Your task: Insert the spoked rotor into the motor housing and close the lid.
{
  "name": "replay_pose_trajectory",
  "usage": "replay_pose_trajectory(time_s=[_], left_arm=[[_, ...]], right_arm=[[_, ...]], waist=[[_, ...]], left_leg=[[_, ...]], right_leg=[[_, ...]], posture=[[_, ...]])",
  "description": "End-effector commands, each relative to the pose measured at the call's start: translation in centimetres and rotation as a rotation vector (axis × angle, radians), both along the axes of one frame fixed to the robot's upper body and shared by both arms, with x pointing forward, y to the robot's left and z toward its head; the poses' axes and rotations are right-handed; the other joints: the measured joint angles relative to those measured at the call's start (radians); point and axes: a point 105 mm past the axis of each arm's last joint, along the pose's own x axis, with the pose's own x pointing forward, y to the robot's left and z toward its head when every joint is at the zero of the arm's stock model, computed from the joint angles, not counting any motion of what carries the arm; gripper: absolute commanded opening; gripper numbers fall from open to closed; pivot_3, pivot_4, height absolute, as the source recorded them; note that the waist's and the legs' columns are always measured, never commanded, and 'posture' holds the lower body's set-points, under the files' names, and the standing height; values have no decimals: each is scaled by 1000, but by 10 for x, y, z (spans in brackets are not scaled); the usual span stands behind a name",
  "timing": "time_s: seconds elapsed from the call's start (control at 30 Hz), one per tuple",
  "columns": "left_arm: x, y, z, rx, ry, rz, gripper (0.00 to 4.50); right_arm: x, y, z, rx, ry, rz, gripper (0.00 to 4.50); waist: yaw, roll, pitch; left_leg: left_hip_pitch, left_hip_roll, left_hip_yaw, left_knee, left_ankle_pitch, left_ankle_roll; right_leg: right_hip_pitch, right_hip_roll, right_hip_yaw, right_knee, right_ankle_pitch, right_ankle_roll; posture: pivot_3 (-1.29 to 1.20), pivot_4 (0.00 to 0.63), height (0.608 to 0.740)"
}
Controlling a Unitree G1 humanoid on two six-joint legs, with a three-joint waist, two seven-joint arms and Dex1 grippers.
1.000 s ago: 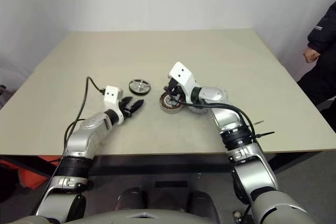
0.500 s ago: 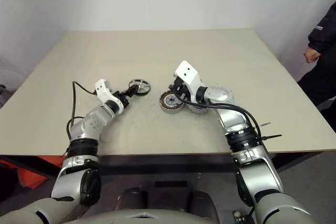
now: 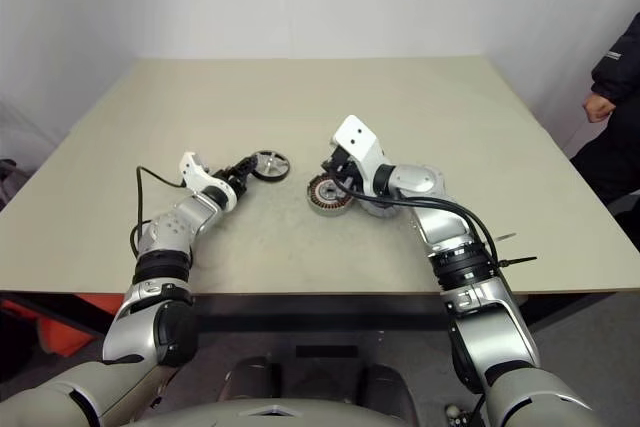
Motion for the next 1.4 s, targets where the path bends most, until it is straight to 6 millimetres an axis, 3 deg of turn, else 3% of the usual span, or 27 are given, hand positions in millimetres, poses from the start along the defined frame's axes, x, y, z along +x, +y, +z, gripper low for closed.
replay_pose_trajectory(time_s=[0.03, 0.67, 0.77, 0.87, 1.33, 1.4], left_arm=[[-1, -10, 2, -3, -5, -47, 2499], [-1, -12, 7, -23, -26, -66, 2499], [-1, -13, 3, -11, -1, -64, 1924], [0, -14, 3, -18, 0, -66, 1020], [-4, -19, 11, -45, -34, -106, 1020], [-4, -18, 11, -49, -33, -106, 656]], right_arm=[[-1, 3, 18, 34, -56, 13, 0], [1, 4, 18, 33, -61, 10, 0], [2, 3, 19, 33, -63, 7, 0], [2, 3, 19, 35, -66, 2, 0], [7, -2, 20, 30, -74, -27, 0], [9, -4, 20, 24, -77, -39, 0]], waist=[[0, 0, 0], [-1, 0, 0], [-1, 0, 0], [-2, -1, 1], [-3, -2, 1], [-3, -2, 1]], left_leg=[[0, 0, 0, 0, 0, 0], [0, 0, 0, 0, -1, 1], [0, 0, 0, 0, -1, 1], [0, 0, 0, 0, -1, 1], [0, 0, 0, 0, -1, 1], [-1, 0, 0, 0, -1, 1]], right_leg=[[0, 0, 0, 0, 3, -4], [0, 0, 0, -1, 2, -4], [0, 0, 0, -1, 2, -4], [0, 0, 0, -1, 2, -4], [0, 0, 0, -1, 2, -4], [0, 0, 0, -1, 2, -4]], posture=[[0, 0, 740], [0, 0, 740], [0, 0, 740], [0, 0, 740], [0, 0, 740], [0, 0, 740]])
